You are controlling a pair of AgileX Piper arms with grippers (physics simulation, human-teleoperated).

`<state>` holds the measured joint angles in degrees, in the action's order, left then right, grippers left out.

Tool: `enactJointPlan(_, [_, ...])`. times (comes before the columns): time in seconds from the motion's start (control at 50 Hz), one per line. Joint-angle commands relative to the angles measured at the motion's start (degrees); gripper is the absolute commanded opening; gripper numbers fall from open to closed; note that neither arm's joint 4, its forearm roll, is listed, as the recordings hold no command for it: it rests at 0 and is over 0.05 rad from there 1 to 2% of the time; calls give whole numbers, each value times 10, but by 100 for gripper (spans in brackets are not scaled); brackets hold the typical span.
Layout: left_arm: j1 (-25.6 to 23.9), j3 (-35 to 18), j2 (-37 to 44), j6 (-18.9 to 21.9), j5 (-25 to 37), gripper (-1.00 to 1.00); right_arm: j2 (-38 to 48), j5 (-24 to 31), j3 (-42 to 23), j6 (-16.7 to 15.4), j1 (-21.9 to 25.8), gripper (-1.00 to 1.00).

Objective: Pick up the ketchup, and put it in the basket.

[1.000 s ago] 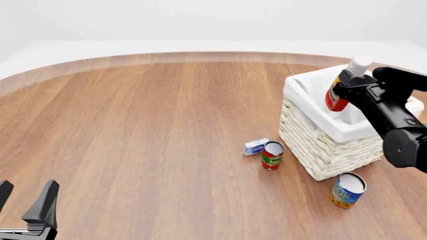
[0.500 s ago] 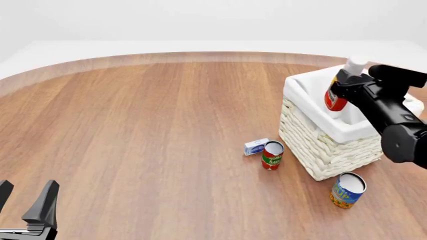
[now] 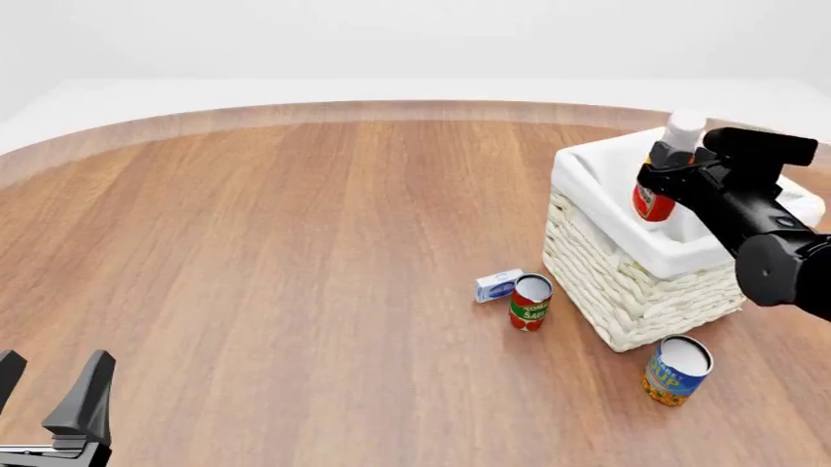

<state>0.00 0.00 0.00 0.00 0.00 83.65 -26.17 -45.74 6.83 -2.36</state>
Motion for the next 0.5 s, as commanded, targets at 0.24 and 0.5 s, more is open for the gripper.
enactJointPlan(0.24, [0, 0, 0, 0, 0, 100, 25, 0, -9, -3, -11, -100])
enactJointPlan(0.5, [0, 0, 0, 0, 0, 100, 33, 5, -13, -5, -19, -100])
